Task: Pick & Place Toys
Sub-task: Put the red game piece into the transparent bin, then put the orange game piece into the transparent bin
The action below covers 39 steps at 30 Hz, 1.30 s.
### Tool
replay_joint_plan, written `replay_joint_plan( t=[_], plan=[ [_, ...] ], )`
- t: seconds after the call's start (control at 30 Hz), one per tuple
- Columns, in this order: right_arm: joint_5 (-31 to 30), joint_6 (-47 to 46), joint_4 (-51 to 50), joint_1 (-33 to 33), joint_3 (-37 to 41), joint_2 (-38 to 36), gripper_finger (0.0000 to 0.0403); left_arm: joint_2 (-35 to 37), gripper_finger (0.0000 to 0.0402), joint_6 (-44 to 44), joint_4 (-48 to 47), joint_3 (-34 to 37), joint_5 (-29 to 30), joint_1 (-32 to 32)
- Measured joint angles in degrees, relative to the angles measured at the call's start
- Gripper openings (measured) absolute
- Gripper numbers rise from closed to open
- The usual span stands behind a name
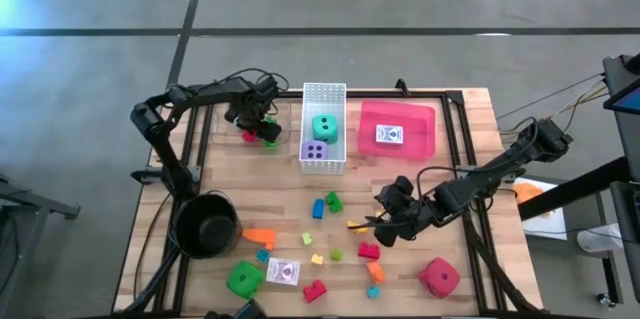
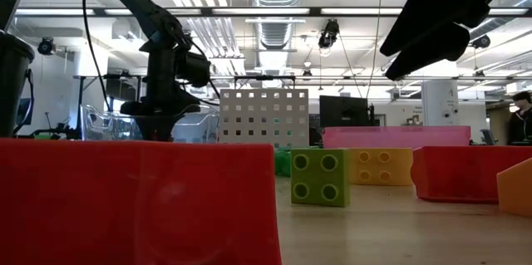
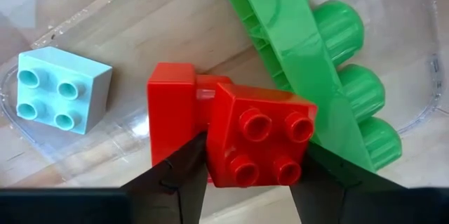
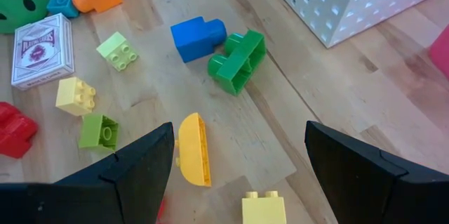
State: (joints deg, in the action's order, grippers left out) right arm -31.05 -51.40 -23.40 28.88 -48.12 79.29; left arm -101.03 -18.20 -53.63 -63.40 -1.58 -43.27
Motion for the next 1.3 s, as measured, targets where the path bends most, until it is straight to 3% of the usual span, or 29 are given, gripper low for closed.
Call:
replay_joint_plan(
  t=[0.6, 0.7, 1.1, 1.2, 1.3],
  plan=[
    [-0.02, -0.02, -0.02, 0.00, 0.00, 0.00, 0.0309, 0.00, 0.0193, 0.37, -0.33, 0.00, 0.67, 0.03],
    [-0.02, -0.02, -0.02, 0.00, 0.00, 0.00, 0.0309, 0.00, 0.0219, -1.07, -0.34, 0.00, 1.31, 0.02],
    [-0.02, -0.02, -0.02, 0.00, 0.00, 0.00, 0.0309, 0.00, 0.0384, -1.33, -0.42, 0.00, 1.36, 0.04],
    [-0.02, -0.02, -0.02, 0.00, 0.00, 0.00, 0.0309, 0.00, 0.0396, -1.31, -0.77, -0.01, 0.91, 0.04],
    [-0.02, -0.02, -0.02, 0.00, 0.02, 0.00, 0.0309, 0.00, 0.0381, -1.33, -2.56, -0.49, -1.16, 0.04]
  ],
)
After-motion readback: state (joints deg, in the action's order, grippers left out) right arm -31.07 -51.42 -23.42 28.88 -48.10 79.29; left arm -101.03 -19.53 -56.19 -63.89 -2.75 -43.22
